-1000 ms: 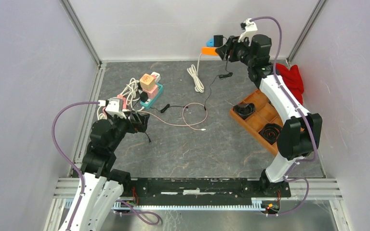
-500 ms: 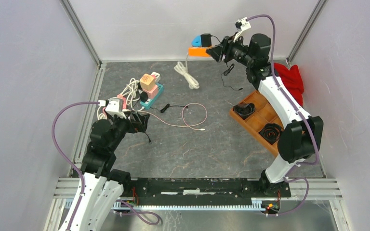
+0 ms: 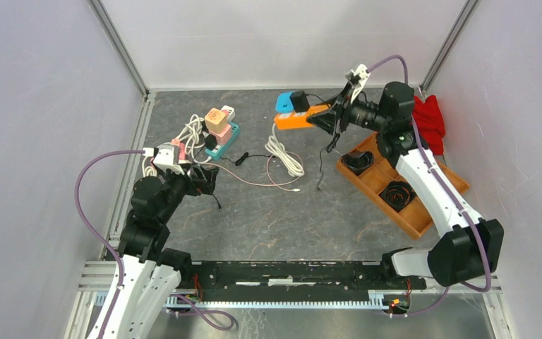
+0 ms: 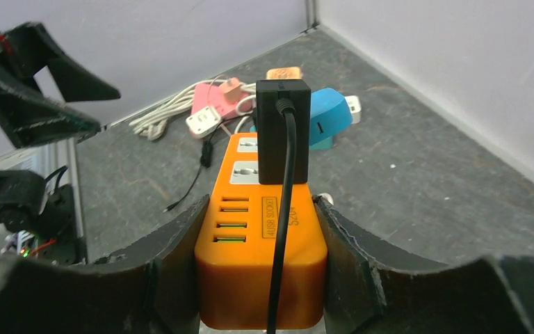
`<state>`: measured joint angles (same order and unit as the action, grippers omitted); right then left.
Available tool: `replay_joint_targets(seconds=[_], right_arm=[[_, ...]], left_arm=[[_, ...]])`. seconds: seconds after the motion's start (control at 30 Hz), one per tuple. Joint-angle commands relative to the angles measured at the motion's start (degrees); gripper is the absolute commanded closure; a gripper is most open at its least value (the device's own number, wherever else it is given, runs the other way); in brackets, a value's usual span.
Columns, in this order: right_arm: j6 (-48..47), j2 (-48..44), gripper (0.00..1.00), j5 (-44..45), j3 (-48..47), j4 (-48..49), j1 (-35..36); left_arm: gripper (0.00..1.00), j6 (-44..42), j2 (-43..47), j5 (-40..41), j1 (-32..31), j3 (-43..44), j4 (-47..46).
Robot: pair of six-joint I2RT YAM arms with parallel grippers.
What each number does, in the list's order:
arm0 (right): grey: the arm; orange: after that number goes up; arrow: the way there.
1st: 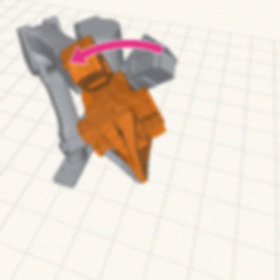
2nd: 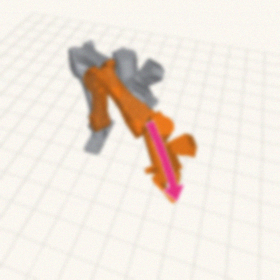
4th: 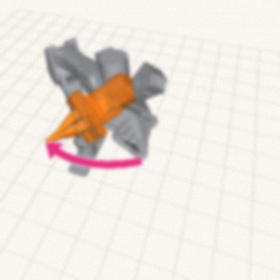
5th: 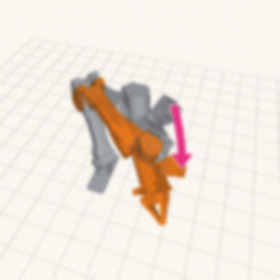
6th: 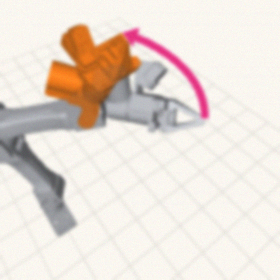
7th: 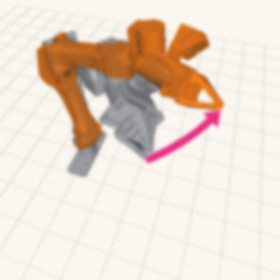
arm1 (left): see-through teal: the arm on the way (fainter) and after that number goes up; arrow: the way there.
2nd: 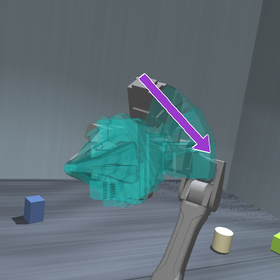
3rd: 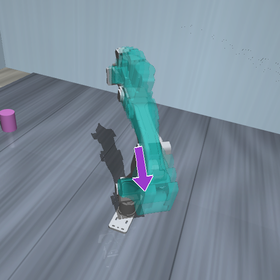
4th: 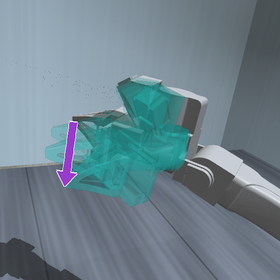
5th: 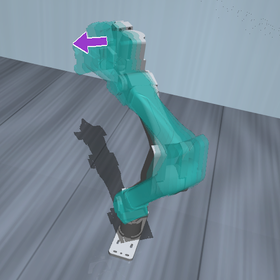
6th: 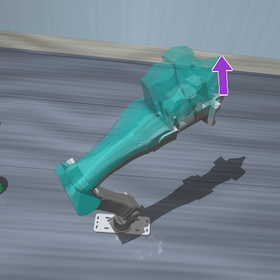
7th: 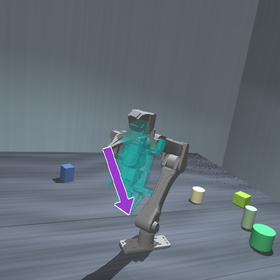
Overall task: Pull the plug off the socket
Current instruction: Place the socket at the center of the board.
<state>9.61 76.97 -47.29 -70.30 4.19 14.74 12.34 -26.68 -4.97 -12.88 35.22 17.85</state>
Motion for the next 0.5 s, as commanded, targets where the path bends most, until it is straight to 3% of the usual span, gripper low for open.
replay_joint_targets(seconds=[0.0,0.37,0.47], right_arm=[[0.72,-5.19,1.0,-5.82,3.4,9.54,1.27],[-0.88,-12.33,1.0,-14.28,17.29,16.12,6.98],[-7.96,-12.28,1.0,-15.86,20.73,12.39,8.66]], left_arm=[[0.0,-2.47,0.41,0.52,-0.04,0.05,-2.2],[0.0,-2.58,0.76,1.19,-0.04,0.07,-2.14],[0.0,-2.58,0.75,1.25,-0.04,0.11,-2.19]])
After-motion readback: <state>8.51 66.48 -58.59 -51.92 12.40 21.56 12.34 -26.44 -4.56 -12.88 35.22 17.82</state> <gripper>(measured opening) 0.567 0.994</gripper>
